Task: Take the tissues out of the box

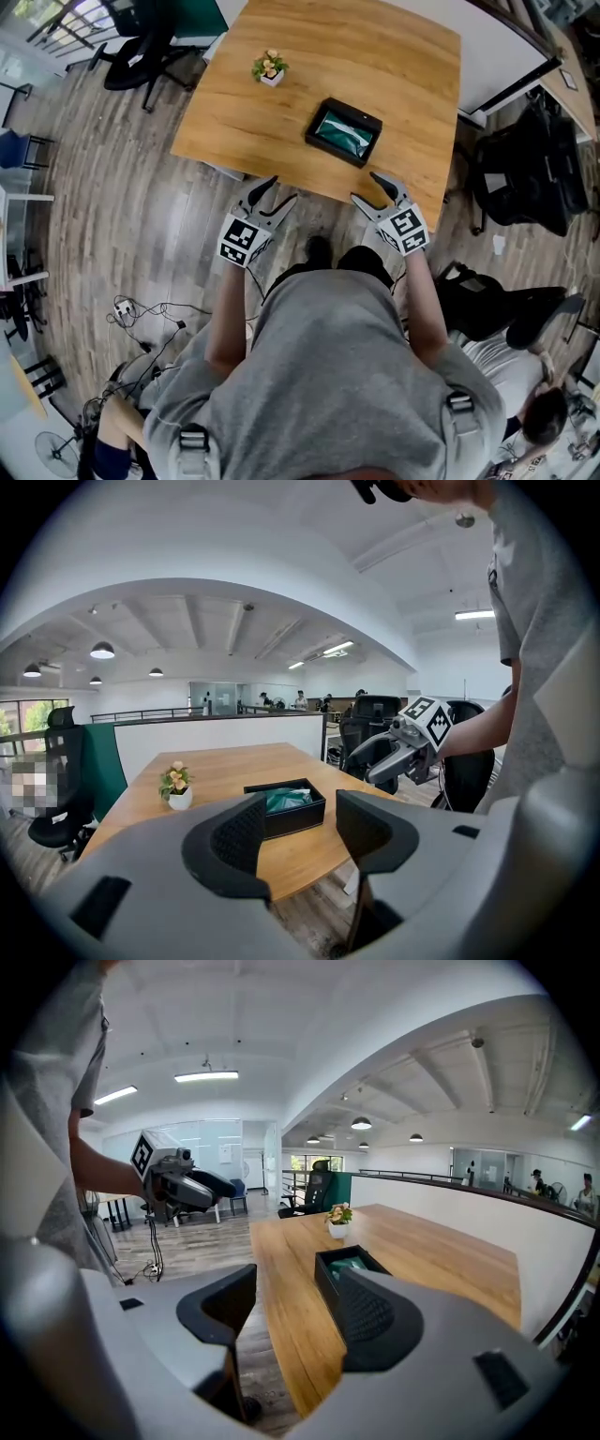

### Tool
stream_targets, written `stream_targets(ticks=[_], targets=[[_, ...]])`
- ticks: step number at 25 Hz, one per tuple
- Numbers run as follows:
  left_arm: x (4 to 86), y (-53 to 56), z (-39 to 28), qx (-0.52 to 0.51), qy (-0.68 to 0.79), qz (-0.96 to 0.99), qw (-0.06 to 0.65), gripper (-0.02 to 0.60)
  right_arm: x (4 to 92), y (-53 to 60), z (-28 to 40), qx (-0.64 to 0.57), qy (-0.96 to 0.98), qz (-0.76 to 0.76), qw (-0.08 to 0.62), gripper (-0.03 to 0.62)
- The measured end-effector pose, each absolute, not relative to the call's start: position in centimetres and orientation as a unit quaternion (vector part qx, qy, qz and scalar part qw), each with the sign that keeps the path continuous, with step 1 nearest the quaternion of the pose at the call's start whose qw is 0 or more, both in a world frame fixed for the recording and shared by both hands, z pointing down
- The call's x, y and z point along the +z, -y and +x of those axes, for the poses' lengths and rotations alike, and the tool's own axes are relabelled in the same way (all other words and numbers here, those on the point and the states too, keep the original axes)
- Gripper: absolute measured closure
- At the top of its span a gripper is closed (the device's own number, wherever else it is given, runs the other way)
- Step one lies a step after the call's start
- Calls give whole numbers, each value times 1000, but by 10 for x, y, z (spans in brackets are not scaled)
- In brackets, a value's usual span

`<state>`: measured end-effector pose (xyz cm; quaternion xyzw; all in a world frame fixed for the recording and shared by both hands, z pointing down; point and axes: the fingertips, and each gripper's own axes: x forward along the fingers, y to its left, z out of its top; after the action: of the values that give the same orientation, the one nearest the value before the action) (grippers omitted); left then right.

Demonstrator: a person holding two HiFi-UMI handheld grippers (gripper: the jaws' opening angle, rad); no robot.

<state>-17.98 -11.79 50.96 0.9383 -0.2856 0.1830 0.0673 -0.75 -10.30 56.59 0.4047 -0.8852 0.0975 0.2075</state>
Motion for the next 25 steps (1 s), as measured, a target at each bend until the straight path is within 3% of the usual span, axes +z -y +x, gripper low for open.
stream_targets(ticks=[13, 25], targets=[[534, 159, -161, 208, 273, 934, 98, 339, 595, 146, 17, 120, 878, 401, 232, 310], [556, 204, -119, 281, 258, 923, 55, 347, 629, 205, 33, 130, 890, 350, 263, 306]])
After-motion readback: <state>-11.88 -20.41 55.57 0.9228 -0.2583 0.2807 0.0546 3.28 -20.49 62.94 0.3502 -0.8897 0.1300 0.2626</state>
